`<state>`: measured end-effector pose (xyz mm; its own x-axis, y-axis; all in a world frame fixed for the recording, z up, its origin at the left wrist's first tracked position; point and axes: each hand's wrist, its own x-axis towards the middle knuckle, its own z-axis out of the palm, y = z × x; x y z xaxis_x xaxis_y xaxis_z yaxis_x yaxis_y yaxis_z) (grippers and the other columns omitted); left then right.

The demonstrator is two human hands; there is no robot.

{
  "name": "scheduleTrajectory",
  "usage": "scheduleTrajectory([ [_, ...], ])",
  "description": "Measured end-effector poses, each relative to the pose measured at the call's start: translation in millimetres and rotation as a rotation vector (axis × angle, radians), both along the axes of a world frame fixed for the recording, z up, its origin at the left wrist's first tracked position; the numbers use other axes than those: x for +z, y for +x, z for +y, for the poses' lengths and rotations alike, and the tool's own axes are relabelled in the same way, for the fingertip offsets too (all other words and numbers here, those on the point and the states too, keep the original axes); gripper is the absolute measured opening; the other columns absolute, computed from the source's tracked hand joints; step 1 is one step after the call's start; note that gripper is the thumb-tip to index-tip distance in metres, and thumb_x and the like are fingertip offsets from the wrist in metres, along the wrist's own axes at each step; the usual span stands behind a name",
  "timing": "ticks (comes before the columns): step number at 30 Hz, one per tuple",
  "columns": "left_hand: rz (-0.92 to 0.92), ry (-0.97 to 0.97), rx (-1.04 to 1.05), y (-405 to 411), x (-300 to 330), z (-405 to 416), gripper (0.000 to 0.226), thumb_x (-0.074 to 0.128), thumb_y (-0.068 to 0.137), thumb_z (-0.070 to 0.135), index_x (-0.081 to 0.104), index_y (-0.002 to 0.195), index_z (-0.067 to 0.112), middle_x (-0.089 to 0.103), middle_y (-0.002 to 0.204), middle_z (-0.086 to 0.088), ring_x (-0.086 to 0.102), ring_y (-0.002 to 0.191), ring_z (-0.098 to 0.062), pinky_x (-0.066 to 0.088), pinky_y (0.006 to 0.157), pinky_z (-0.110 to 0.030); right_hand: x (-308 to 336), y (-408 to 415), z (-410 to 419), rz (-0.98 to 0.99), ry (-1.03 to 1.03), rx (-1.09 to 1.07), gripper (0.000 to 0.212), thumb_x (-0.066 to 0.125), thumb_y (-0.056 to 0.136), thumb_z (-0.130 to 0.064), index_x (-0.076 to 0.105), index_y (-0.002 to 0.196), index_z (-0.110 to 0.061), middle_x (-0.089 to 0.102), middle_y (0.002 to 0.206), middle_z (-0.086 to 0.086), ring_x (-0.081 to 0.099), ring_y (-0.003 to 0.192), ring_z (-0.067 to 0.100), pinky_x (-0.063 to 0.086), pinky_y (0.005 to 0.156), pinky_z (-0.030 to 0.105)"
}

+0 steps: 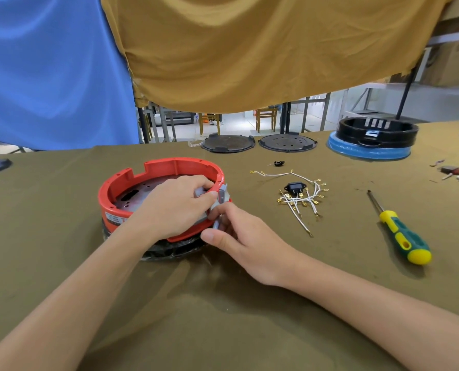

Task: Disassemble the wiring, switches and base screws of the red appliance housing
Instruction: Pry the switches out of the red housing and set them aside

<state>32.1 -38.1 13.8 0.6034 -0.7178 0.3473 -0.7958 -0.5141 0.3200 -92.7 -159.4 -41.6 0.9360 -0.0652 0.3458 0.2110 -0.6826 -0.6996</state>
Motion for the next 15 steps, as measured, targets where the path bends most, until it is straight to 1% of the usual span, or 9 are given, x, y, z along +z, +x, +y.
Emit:
scheduleTrajectory([
  [3, 0.004, 0.005, -0.004, 0.2, -0.1, 0.3, 0.027, 0.046, 0.099, 0.04, 0.062, 0.12, 0.033, 0.048, 0.077, 0.025, 0.047, 0.072, 0.005, 0.03, 0.059, -0.018, -0.9, -0.2, 0.1, -0.022, -0.045, 0.006, 0.029, 0.055, 0.099, -0.047, 0.052, 0.113, -0.022, 0.054, 0.083, -0.009, 0.052, 0.076, 0.006, 0.043, 0.068, 0.019],
  [5, -0.002, 0.01, -0.008, 0.4, 0.0, 1.0, 0.028, 0.045, 0.099, 0.041, 0.062, 0.121, 0.033, 0.047, 0.077, 0.025, 0.047, 0.072, 0.005, 0.029, 0.06, -0.017, 0.8, -1.9, -0.9, -0.056, -0.053, 0.002, 0.027, 0.052, 0.101, -0.045, 0.054, 0.112, -0.02, 0.054, 0.079, -0.01, 0.051, 0.074, 0.006, 0.041, 0.067, 0.018],
  [6, -0.003, 0.011, -0.009, 0.6, 0.1, 0.9, 0.028, 0.045, 0.099, 0.041, 0.062, 0.121, 0.033, 0.047, 0.076, 0.025, 0.047, 0.072, 0.003, 0.029, 0.06, -0.016, 2.6, -3.4, -2.5, -0.08, -0.022, -0.004, 0.026, 0.049, 0.101, -0.043, 0.055, 0.11, -0.019, 0.053, 0.076, -0.011, 0.05, 0.072, 0.005, 0.039, 0.067, 0.017],
  [8, -0.004, 0.019, -0.009, 0.8, 0.2, 0.6, 0.029, 0.045, 0.099, 0.041, 0.062, 0.121, 0.033, 0.046, 0.076, 0.023, 0.048, 0.073, -0.002, 0.03, 0.06, -0.018, 6.1, -5.9, -8.2, -0.104, 0.084, -0.014, 0.029, 0.042, 0.1, -0.039, 0.058, 0.107, -0.016, 0.051, 0.074, -0.013, 0.048, 0.07, 0.004, 0.039, 0.068, 0.02],
  [10, -0.003, 0.024, -0.009, 0.6, 0.2, 0.7, 0.029, 0.045, 0.099, 0.041, 0.062, 0.121, 0.032, 0.047, 0.076, 0.023, 0.047, 0.073, -0.003, 0.03, 0.06, -0.018, 6.5, -7.5, -11.4, -0.091, 0.121, -0.008, 0.031, 0.04, 0.099, -0.037, 0.059, 0.109, -0.014, 0.05, 0.074, -0.013, 0.046, 0.07, 0.004, 0.038, 0.068, 0.021],
  [12, -0.004, 0.022, -0.005, 0.2, 0.1, 0.2, 0.03, 0.044, 0.099, 0.041, 0.062, 0.122, 0.032, 0.047, 0.076, 0.022, 0.048, 0.075, -0.005, 0.03, 0.06, -0.02, 3.3, -7.3, -10.3, -0.054, 0.073, 0.011, 0.026, 0.044, 0.102, -0.034, 0.057, 0.113, -0.015, 0.049, 0.076, -0.013, 0.045, 0.071, 0.003, 0.038, 0.068, 0.02],
  [13, -0.005, 0.023, -0.003, 0.0, 0.1, -0.2, 0.03, 0.044, 0.1, 0.041, 0.061, 0.123, 0.032, 0.046, 0.076, 0.022, 0.048, 0.077, -0.008, 0.03, 0.06, -0.022, 1.6, -6.8, -9.1, -0.026, 0.031, 0.026, 0.024, 0.047, 0.103, -0.034, 0.055, 0.116, -0.016, 0.051, 0.08, -0.009, 0.044, 0.072, 0.004, 0.04, 0.07, 0.023],
  [15, -0.007, 0.027, -0.004, -0.3, 0.4, 0.3, 0.031, 0.044, 0.1, 0.04, 0.06, 0.125, 0.032, 0.045, 0.075, 0.023, 0.047, 0.075, -0.005, 0.029, 0.06, -0.02, -0.4, -5.4, -6.5, 0.02, 0.011, 0.057, 0.026, 0.054, 0.101, -0.038, 0.049, 0.12, -0.022, 0.053, 0.084, -0.006, 0.046, 0.073, 0.005, 0.044, 0.072, 0.027],
])
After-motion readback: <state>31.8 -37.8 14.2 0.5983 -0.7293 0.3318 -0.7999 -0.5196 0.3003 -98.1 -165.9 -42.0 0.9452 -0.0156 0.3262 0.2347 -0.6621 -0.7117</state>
